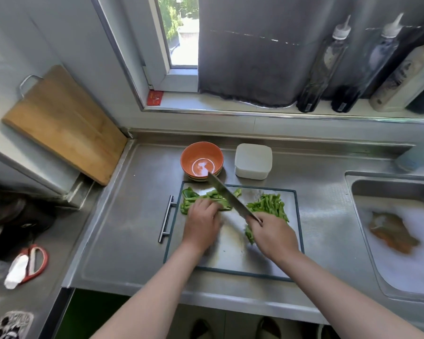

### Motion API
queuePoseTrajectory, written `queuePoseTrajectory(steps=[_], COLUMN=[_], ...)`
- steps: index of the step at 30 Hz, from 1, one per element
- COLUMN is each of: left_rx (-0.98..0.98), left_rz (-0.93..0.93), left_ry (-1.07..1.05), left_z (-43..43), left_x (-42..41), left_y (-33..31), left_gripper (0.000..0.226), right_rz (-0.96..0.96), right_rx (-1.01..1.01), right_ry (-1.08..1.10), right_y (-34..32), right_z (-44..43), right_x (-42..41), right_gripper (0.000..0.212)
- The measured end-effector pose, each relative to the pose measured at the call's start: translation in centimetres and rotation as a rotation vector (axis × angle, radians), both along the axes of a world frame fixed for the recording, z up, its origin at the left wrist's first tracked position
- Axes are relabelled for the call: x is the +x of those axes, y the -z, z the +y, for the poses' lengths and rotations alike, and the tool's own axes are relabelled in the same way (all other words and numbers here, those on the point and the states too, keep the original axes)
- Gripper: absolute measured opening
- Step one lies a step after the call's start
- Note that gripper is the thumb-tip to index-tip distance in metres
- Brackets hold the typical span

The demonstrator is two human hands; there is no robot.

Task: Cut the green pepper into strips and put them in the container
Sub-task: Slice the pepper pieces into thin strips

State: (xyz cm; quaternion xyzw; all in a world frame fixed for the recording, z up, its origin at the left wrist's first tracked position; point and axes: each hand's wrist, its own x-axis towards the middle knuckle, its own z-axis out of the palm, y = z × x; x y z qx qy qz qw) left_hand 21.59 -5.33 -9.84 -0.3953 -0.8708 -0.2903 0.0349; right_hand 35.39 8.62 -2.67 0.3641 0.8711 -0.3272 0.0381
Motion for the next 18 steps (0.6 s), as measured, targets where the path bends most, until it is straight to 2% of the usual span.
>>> queuePoseTrajectory(steps=[4,8,10,15,18], left_rx=[-0.231,-0.514,-0.59,-0.631,-0.48], left_rz=[0.027,0.095,0.136,0.126,0.022], left_ry=[0.031,0.05,0.047,0.047,0.046], left_z=[6.1,10.0,11.1,12.5,11.8], left_x=[-2.4,-3.1,-3.2,-3.5,-3.5], left_y=[-0.6,-0.4,0.0,0.4,0.2], left_gripper=[0.023,0.033,0.032,0.025,0.02], right_rz=[0.028,0.022,0.023,0.024,0.032], right_rx=[0.031,0.036,0.033,0.029,0.02], right_ry=[0.136,0.159,0.163,0.177,0.17], right_y=[-0.6,-0.3,0.0,1.0,1.0], right_z=[2.7,4.5,5.1,6.0,6.3], right_x=[-0.2,0.0,0.2,0.8,1.2], right_gripper=[0.043,0.04,0.04,0.039,0.038])
